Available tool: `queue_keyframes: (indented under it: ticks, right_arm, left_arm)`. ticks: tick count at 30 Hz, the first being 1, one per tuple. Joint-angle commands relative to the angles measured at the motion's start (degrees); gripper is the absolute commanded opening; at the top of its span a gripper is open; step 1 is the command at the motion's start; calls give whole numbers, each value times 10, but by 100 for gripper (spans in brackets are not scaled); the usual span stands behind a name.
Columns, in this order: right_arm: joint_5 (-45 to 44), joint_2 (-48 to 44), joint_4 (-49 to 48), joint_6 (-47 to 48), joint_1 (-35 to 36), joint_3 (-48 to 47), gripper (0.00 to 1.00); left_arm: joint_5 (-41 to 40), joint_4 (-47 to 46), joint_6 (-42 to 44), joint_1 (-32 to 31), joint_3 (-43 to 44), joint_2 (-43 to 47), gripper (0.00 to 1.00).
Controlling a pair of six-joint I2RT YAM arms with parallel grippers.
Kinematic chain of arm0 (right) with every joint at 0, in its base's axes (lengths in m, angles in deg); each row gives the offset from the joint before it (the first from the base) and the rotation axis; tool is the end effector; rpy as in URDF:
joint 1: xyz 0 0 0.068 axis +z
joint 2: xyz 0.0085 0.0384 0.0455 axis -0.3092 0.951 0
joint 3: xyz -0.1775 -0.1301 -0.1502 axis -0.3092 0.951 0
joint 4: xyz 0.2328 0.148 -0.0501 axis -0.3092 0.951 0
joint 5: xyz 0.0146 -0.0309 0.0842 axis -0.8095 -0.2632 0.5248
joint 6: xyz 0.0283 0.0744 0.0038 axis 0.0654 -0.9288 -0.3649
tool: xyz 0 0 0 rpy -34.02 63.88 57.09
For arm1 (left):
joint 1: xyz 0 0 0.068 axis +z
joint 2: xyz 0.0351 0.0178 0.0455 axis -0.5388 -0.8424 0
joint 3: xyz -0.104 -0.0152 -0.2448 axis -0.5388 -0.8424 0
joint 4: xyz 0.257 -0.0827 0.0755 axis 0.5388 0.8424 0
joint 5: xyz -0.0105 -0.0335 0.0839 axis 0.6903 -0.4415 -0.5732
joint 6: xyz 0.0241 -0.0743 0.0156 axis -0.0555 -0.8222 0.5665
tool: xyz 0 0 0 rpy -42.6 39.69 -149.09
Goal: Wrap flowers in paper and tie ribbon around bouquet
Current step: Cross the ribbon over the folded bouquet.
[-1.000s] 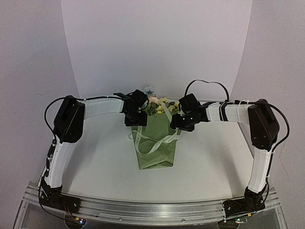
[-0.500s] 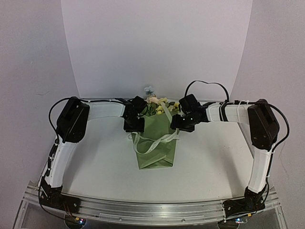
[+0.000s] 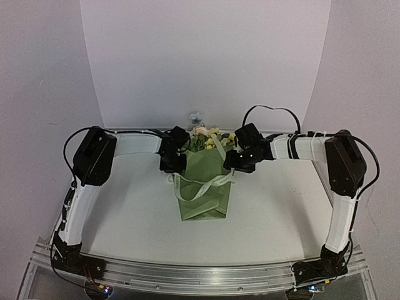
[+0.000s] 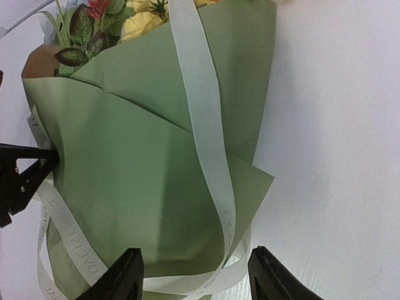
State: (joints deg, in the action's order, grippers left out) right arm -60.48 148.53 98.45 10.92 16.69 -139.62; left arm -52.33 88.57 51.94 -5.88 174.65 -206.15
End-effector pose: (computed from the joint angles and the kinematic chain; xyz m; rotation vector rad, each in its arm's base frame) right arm 0.3831 0.2712 0.1524 -0.1494 2.5076 0.5752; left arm 0.4125 -0.3188 0.0973 0.0936 2.7167 -0.2355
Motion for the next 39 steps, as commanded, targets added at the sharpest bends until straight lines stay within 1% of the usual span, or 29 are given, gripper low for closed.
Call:
queue_keyframes:
  ticks: [1, 6, 11, 17, 23, 27, 35, 37, 39]
  right_arm:
    - [-7, -21, -6, 1, 1, -5, 60]
    - [-11, -2, -5, 10, 1, -24, 62]
    - [-8, 27, 2, 13, -2, -49, 63]
    - [-5, 45, 4, 11, -5, -64, 65]
    - [-4, 58, 6, 10, -13, -75, 64]
    - [-2, 70, 6, 8, -16, -86, 58]
    - [4, 94, 12, 4, -17, -105, 43]
    - [4, 96, 12, 4, -17, -104, 38]
    - [3, 96, 13, 4, -17, -103, 33]
  left_arm:
    - [-6, -19, 4, 9, -6, 35, 16]
    - [-10, -20, 7, 13, -7, 48, 7]
    - [-11, -28, 8, 18, -20, 65, 2]
    - [-13, -53, 10, 19, -53, 98, 3]
    - [-13, -88, 13, 20, -85, 126, 4]
    - [-12, -100, 14, 21, -94, 133, 4]
    - [-3, -136, 4, 30, -128, 158, 4]
    - [1, -146, 0, 33, -141, 167, 6]
    - [10, -160, -4, 37, -157, 176, 11]
